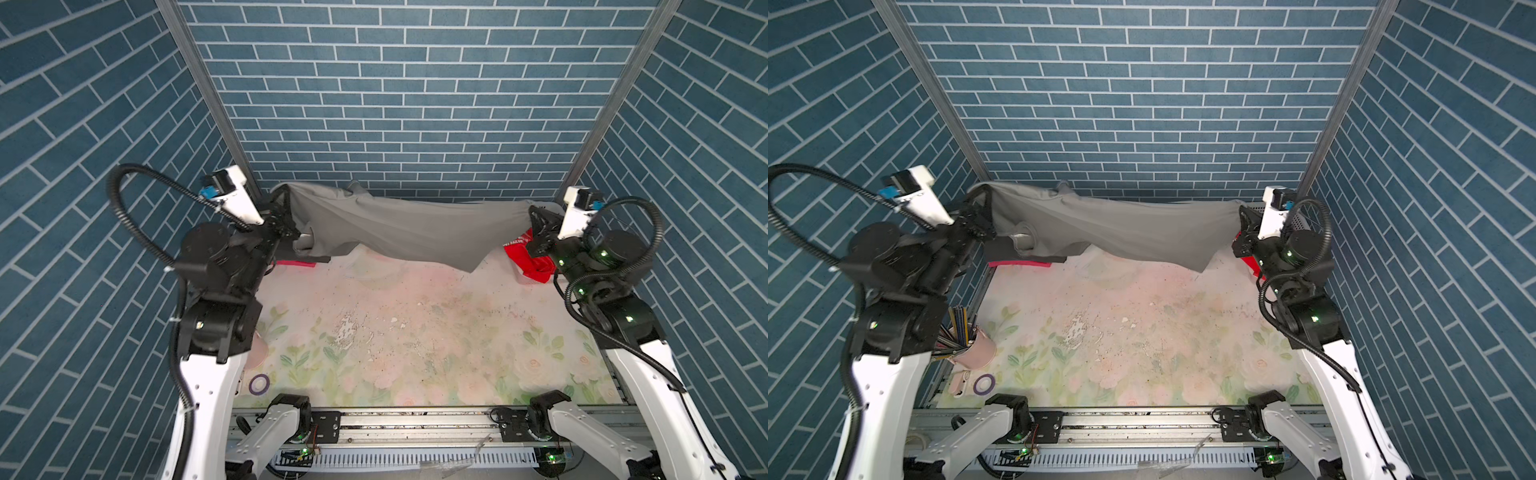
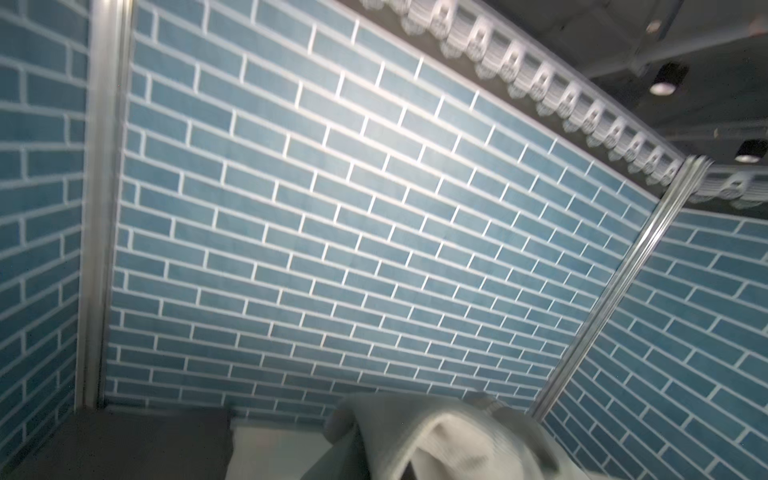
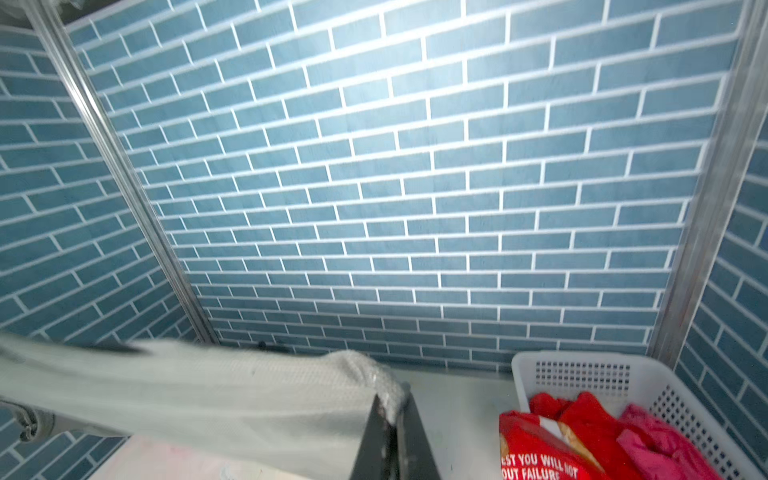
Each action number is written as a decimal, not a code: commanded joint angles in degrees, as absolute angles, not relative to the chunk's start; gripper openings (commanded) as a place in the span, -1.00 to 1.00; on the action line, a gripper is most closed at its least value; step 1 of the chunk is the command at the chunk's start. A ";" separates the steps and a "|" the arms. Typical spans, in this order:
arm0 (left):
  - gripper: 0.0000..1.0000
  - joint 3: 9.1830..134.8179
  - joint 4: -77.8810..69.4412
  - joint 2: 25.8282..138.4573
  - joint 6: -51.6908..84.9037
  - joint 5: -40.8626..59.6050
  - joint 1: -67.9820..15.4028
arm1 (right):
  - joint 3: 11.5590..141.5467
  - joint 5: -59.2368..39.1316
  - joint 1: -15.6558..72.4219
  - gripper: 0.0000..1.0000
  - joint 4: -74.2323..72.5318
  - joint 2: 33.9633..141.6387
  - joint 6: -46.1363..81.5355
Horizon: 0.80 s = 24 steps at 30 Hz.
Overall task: Fold and stack the t-shirts
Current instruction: 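Lift the grey t-shirt by its shoulders and swing it flat onto the table, then release the shoulders and move both grippers to the shirt's nearer edge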
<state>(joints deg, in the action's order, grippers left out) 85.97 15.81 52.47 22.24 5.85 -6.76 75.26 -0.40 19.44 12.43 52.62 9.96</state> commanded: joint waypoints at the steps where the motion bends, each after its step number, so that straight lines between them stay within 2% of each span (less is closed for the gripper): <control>1: -1.00 89.38 15.98 51.13 19.42 1.28 -6.48 | 79.69 1.24 19.34 -1.00 17.45 53.83 6.06; 6: -1.00 91.58 15.74 55.85 17.56 0.43 -6.47 | 86.03 4.02 18.19 -1.00 18.79 61.67 3.22; 11: -1.00 87.87 13.47 65.76 18.43 1.53 -6.50 | 88.66 -2.08 12.52 -1.00 16.93 74.58 3.90; 19: -1.00 70.52 -0.33 85.24 26.34 3.26 -6.55 | 89.42 -7.27 9.22 -1.00 12.75 101.77 5.17; 24: -1.00 72.89 -4.66 102.29 28.65 3.00 -6.39 | 100.07 -7.18 9.23 -0.98 15.76 119.23 6.05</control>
<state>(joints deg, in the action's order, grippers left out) 69.65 1.98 98.41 26.13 3.55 -6.76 93.21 -6.28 9.32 14.35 114.63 5.72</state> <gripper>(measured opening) 0.065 0.057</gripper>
